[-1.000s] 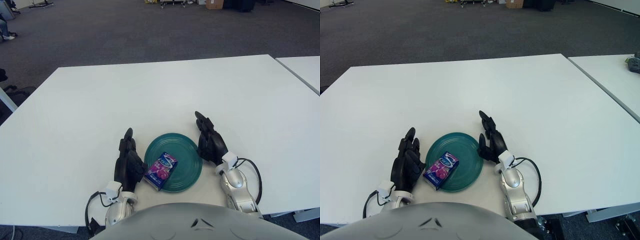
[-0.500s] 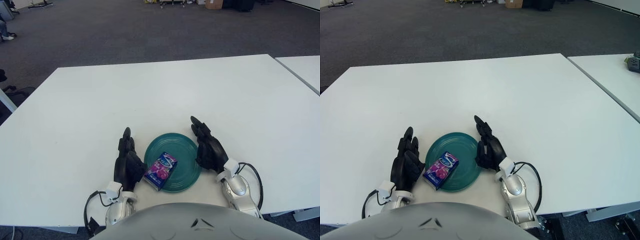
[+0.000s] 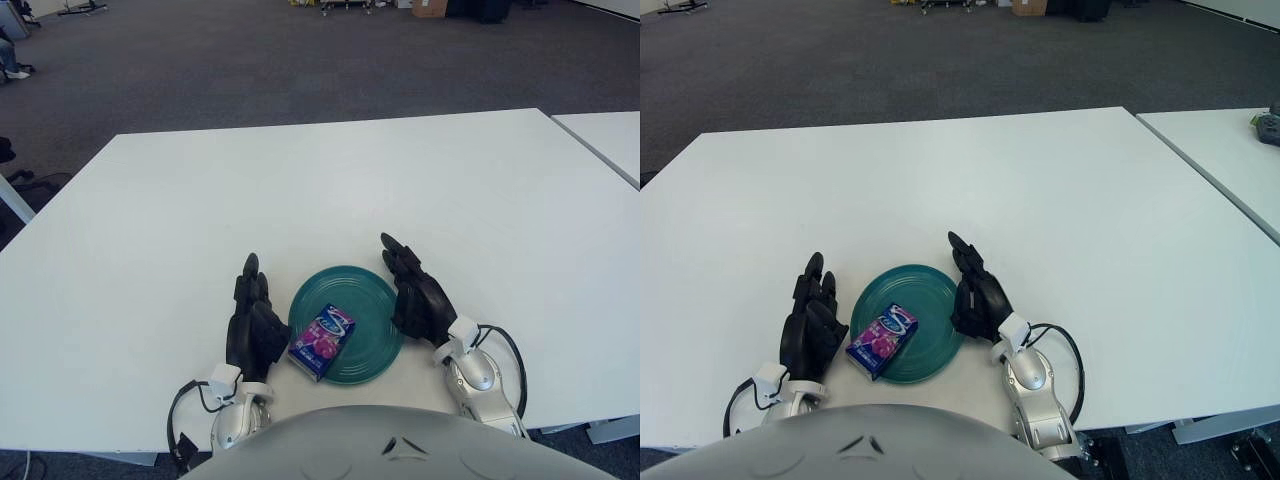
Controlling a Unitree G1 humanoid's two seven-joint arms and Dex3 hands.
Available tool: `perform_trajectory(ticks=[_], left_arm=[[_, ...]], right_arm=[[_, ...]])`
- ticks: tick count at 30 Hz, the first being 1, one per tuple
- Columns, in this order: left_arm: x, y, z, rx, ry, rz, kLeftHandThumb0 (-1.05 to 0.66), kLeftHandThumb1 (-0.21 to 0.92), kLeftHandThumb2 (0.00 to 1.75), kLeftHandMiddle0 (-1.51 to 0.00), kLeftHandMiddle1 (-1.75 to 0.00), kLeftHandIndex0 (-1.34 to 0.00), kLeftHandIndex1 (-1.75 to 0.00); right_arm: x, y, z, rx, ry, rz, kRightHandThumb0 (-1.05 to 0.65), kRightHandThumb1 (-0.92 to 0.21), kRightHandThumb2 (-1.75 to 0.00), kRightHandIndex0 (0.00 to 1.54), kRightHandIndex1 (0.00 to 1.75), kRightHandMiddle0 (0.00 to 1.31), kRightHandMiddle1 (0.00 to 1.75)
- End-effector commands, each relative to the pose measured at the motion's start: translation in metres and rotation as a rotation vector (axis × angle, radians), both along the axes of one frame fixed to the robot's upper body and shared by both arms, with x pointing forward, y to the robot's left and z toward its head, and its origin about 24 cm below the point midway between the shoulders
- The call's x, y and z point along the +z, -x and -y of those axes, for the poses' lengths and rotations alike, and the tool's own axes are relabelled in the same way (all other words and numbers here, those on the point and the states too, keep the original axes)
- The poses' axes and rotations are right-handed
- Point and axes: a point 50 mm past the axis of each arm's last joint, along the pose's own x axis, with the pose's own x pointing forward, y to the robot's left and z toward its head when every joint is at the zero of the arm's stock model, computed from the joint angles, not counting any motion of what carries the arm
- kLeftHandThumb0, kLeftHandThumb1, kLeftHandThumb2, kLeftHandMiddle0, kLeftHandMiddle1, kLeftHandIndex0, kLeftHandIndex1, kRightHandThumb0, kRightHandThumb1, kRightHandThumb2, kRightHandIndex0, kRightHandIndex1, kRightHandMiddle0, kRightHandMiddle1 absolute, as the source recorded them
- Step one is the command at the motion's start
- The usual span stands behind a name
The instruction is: Put the gum into the plate.
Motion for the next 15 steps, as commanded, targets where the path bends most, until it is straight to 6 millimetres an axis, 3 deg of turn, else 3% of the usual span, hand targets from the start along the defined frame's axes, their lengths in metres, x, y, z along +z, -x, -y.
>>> perform_trajectory(ticks=[1,15], left_arm=[[-0.0032,0.0001,0.0013,-0.005,0.001,-0.033,-1.05,0.92,1.09,0.0,0.0,0.0,-0.07],[-0.0001,-0.0008,0.0032,0.002,0.027,-0.042,-1.05,0.92,1.08,0.0,0.0,0.0,-0.06]], right_arm=[[-0.0049,0.0036,0.0029,-0.009,0.007,-0.04,-0.77,-0.92,-1.19,0.02,0.01,0.0,0.15],[-0.0072,0.001,0.01,-0.02,0.019,-0.062,-0.77,-0.92,-1.16,0.02,0.0,0.0,0.16]])
